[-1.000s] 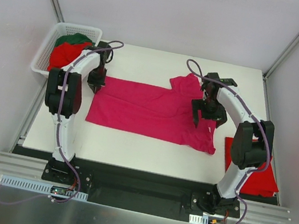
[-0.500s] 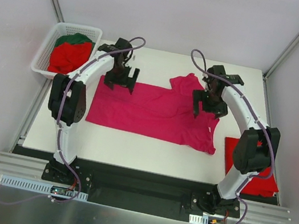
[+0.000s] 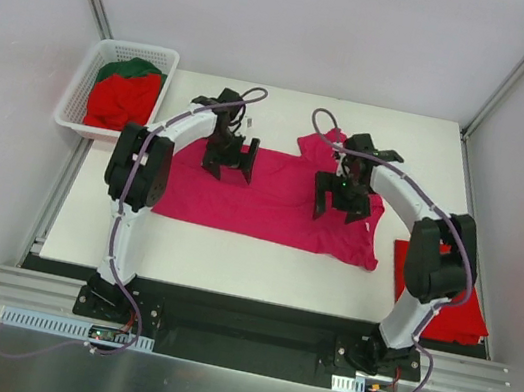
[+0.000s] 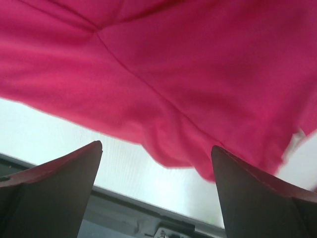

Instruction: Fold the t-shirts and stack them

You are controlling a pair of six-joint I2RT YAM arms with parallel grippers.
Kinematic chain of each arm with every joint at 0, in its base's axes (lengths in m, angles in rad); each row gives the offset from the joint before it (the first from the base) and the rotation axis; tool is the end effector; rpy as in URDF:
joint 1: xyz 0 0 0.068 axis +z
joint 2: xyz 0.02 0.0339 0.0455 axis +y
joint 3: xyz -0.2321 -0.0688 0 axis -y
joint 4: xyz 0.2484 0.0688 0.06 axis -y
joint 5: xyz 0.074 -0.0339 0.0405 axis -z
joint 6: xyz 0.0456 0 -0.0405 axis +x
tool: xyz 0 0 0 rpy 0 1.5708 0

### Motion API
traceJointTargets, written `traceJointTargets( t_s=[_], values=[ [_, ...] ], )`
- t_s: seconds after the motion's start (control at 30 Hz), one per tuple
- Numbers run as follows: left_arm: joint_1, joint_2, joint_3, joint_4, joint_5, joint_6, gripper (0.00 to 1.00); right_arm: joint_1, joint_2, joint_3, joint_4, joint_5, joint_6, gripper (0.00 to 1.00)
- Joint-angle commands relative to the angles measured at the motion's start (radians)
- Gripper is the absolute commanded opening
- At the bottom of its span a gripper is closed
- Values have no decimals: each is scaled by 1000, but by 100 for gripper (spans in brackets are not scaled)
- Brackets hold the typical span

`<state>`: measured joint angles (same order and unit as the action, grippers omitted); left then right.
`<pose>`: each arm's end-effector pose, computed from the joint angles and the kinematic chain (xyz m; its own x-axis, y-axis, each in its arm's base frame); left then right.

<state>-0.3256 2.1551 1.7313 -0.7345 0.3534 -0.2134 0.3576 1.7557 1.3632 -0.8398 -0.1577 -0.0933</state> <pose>0.4175 -0.1576 0.1527 -0.9397 0.1075 -0.3247 0.2380 0.8874 -0.3948 0.3297 0.1308 0.1898 -0.8430 -0.4132 -0.3444 -0.4751 0.8722 0.1166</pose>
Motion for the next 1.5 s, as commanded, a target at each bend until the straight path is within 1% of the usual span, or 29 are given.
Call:
traceJointTargets(
  t_s=[0.0, 0.03, 0.13, 0.27, 0.37, 0.57, 0.77, 0.93, 1.03, 1.13, 1.2, 1.37, 1.47],
  values=[
    [3, -14, -55, -9, -157, -4, 99, 64, 88, 25, 128, 4, 26, 96],
    [3, -15, -61, -17, -213, -3, 99, 72, 120, 37, 128, 10, 24, 96],
    [3, -28, -94, -29, -269, 8, 99, 81, 187, 94, 111, 14, 15, 96],
    [3, -27, -121, -46, -260, 19, 100, 83, 270, 148, 12, 30, 1, 95],
    [3, -40, -151, -48, -235, 17, 99, 87, 280, 126, -31, 37, -8, 96],
    [2, -110, -254, -48, -223, 22, 99, 98, 234, 37, -108, 44, -19, 96],
    [-16, -193, -346, -51, -176, 3, 99, 145, 162, -21, -169, 66, -17, 96],
    [-82, -280, -440, -52, -127, -35, 99, 182, 117, -42, -200, 102, -13, 96],
    [-137, -333, -524, -55, -113, -64, 99, 198, 94, -58, -217, 129, -10, 96],
    [-177, -377, -576, -55, -114, -89, 99, 208, 76, -68, -225, 150, -10, 96],
    [-199, -394, -592, -54, -119, -96, 99, 208, 68, -78, -229, 152, -6, 96],
    [-201, -400, -602, -62, -145, -80, 99, 225, 54, -125, -219, 149, 0, 96],
    [-202, -405, -593, -75, -159, -78, 99, 228, 36, -122, -220, 149, -3, 96]
  ],
)
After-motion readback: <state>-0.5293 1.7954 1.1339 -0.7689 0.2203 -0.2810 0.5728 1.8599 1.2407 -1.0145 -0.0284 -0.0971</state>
